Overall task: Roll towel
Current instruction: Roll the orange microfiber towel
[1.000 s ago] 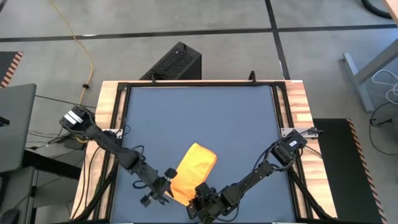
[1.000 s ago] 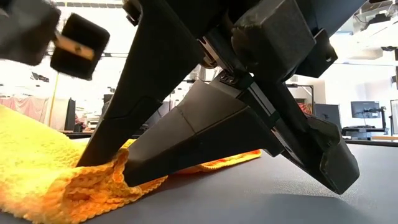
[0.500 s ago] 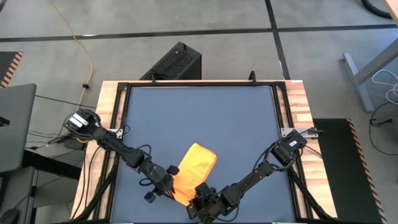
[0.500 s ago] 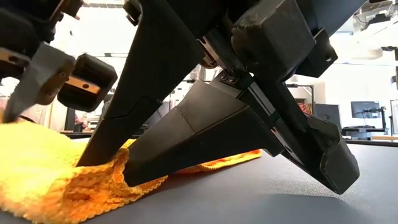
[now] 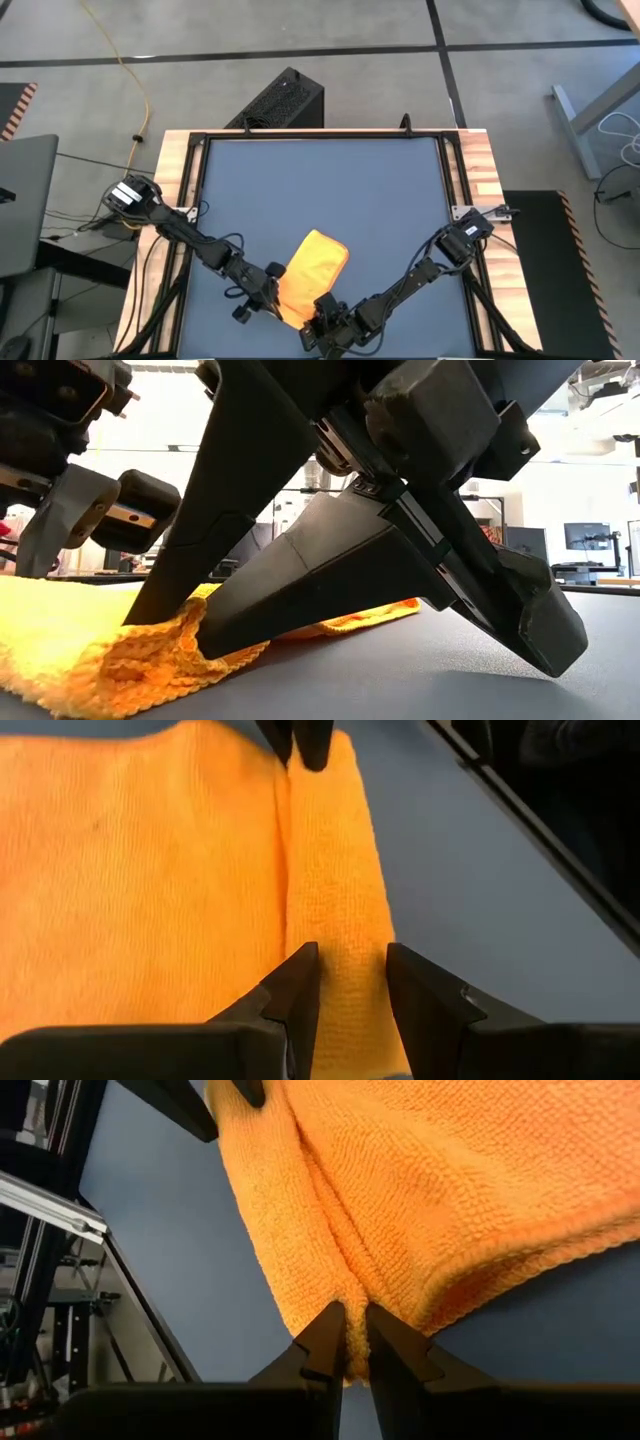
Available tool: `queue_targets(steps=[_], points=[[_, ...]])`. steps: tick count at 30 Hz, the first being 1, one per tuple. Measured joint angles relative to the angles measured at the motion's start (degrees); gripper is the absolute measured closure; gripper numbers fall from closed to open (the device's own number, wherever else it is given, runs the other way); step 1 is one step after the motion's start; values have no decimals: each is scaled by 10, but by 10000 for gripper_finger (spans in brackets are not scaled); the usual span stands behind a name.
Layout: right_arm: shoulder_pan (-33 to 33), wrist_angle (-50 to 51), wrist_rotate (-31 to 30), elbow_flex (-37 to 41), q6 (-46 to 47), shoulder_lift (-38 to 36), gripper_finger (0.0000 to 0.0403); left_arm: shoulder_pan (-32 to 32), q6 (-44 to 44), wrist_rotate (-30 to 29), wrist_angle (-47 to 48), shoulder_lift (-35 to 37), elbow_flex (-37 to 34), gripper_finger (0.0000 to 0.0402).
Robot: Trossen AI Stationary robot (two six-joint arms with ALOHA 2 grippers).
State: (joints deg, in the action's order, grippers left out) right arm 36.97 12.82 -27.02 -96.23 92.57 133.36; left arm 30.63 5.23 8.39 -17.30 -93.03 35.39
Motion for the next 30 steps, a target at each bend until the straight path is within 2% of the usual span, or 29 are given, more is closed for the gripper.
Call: queue_targets(steps=[14,23,30], points=[[0,2,1,-2,-10,-2,325,0,16,-1,-24,0,-11,294],[-5,35,4,-33,-41,-2,256,9,26,2,-37,-9,-11,297],[-9,94,17,-65,-55,-2,202,9,35,5,-60,-35,-11,337]])
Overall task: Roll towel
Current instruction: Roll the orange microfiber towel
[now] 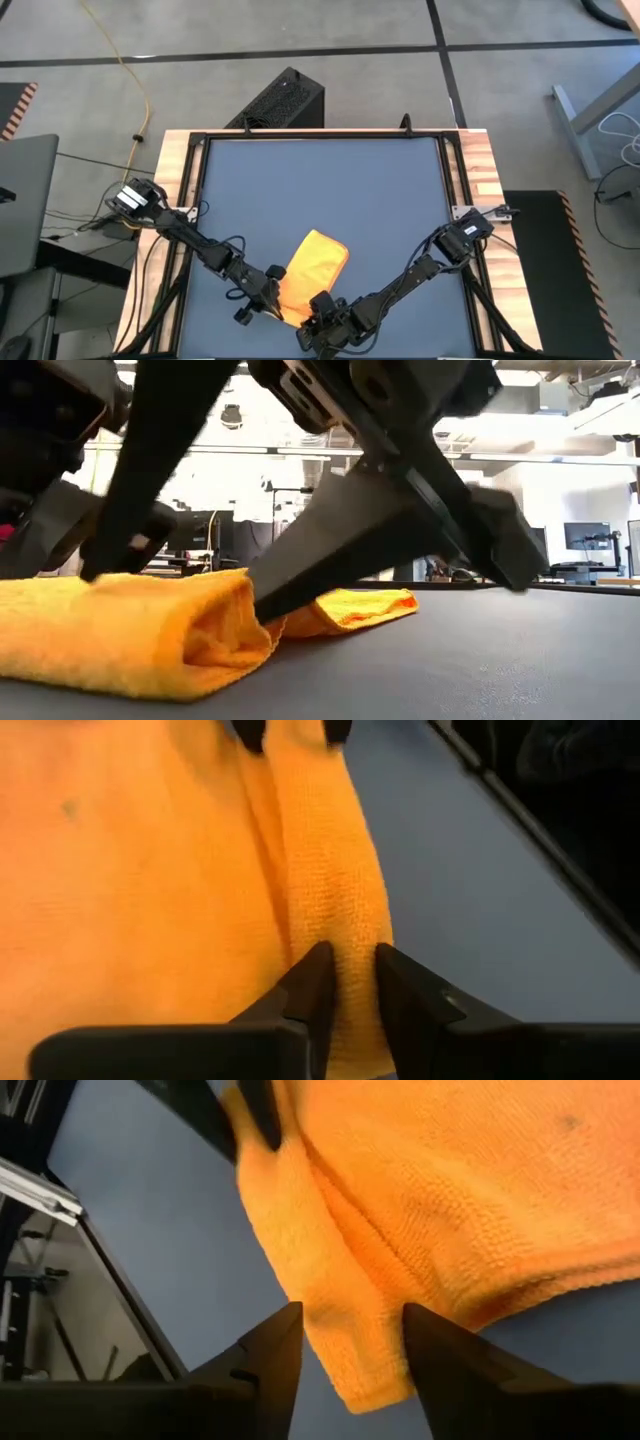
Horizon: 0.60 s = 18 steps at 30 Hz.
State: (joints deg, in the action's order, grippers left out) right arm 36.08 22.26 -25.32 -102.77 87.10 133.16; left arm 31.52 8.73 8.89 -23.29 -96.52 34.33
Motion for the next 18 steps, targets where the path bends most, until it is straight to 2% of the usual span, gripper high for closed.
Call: queue_targets(steps=[8,11,14,18], points=[[-2,114,1,-71,-34,0,195,-1,0,-11,-3,-1,0,394],[-2,144,0,-100,-65,0,197,-3,0,-16,-1,-1,0,397],[-1,140,-1,-119,-146,0,198,-11,5,-14,3,-1,0,396],[15,76,-21,-120,-304,6,198,-23,17,1,13,-1,0,399]])
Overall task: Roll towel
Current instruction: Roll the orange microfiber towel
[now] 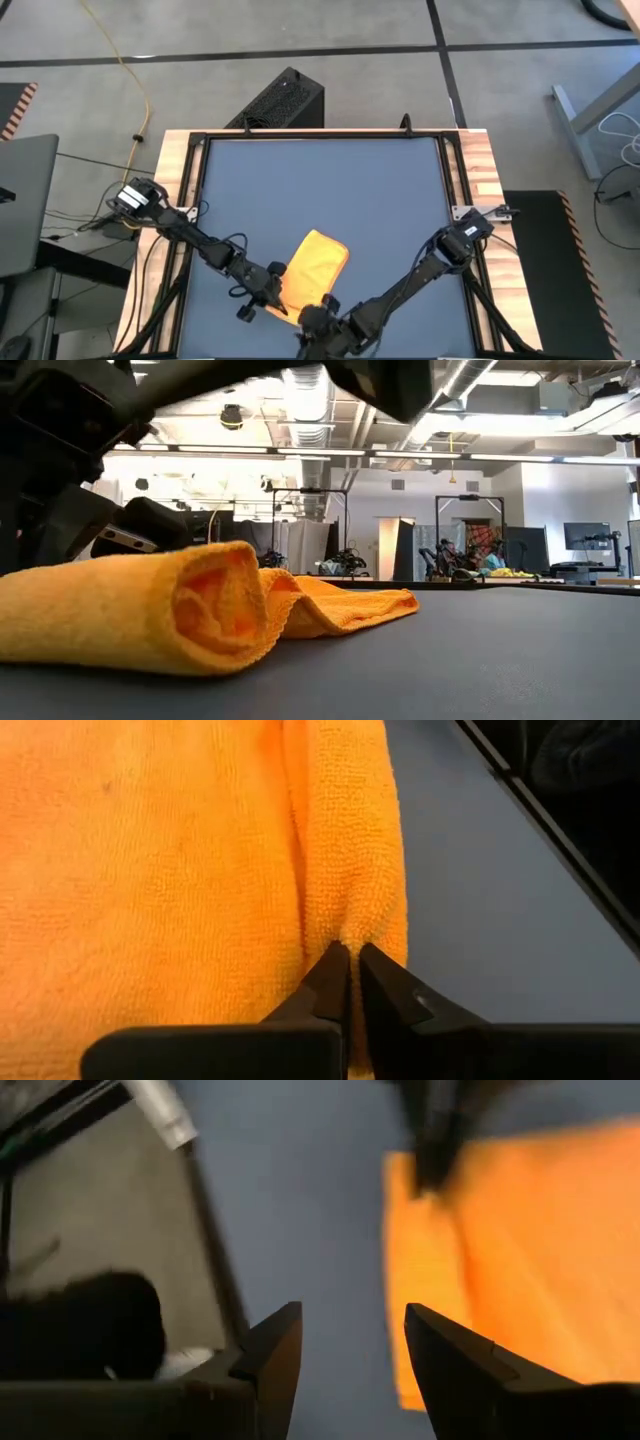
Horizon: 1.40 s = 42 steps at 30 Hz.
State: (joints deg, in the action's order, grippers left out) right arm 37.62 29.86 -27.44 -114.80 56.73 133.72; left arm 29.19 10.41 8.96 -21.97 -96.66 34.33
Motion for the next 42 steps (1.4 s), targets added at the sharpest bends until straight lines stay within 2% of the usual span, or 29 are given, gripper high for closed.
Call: queue_targets(steps=[4,10,26,35,42], points=[[16,-36,-12,0,-132,27,198,-8,15,25,11,0,0,400],[17,-20,-30,0,-186,57,198,-10,28,27,34,0,0,401],[17,3,-56,-23,-268,55,198,-13,28,35,33,0,0,401],[12,48,-75,-22,-266,62,198,-14,28,43,32,0,0,401],[6,43,-73,-19,-266,67,198,-15,27,54,33,0,0,401]])
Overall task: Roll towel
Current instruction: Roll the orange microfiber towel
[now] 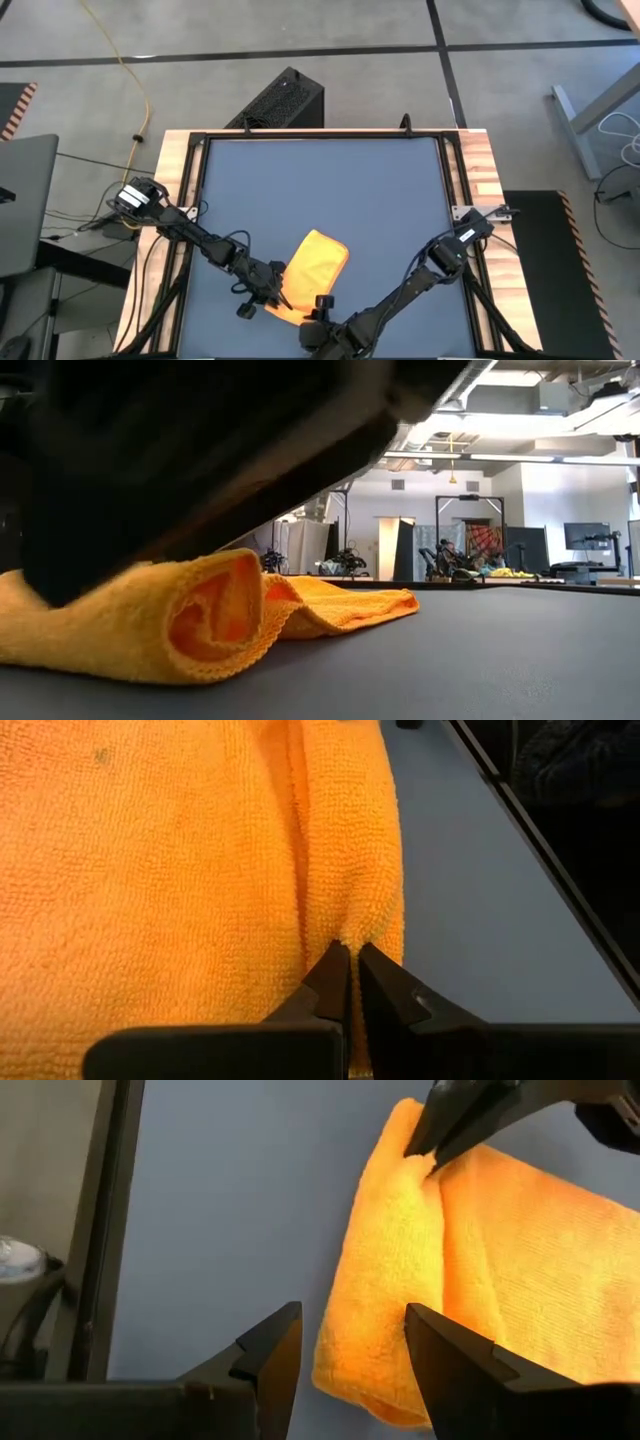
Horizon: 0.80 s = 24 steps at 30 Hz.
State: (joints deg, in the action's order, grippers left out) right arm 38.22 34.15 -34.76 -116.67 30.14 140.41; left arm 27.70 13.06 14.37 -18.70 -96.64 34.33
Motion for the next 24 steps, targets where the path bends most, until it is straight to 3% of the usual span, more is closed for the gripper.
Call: queue_targets(steps=[8,11,24], points=[[-1,-9,3,-2,25,20,206,0,-7,4,1,0,0,399],[0,11,1,-2,51,20,224,1,-32,12,3,0,0,380],[12,59,-1,0,183,22,385,1,-71,51,23,0,0,242]])
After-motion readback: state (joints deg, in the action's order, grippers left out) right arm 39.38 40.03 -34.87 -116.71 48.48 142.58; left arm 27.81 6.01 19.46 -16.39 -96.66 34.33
